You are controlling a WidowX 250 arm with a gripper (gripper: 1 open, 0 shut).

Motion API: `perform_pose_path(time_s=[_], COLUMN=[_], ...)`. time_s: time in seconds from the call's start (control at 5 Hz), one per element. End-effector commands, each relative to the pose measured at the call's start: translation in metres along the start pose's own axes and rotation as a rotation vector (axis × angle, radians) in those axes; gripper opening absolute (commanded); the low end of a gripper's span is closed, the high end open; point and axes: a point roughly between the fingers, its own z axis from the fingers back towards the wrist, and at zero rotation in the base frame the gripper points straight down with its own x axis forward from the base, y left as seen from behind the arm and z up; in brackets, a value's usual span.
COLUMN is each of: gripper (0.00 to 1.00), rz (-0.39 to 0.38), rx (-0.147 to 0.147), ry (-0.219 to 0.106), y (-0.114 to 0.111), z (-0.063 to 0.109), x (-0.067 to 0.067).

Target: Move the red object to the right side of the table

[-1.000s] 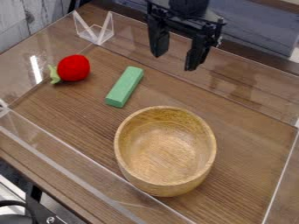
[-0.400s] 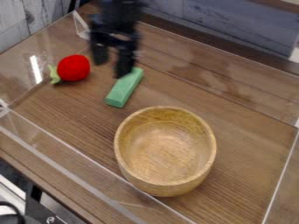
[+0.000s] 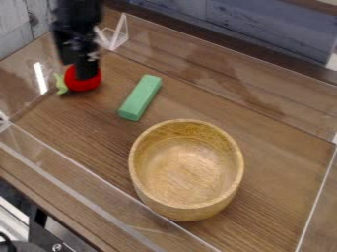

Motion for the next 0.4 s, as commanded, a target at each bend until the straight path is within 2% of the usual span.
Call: perform_pose_path(time_s=[0.0, 0.2], gripper=[1.00, 1.00], rz=[-0.104, -0.188], rx=[0.044, 0.041], ry=[-0.037, -0.055], y=[0.033, 0.046], z=[0.001, -0.003], x=[-0.002, 0.007])
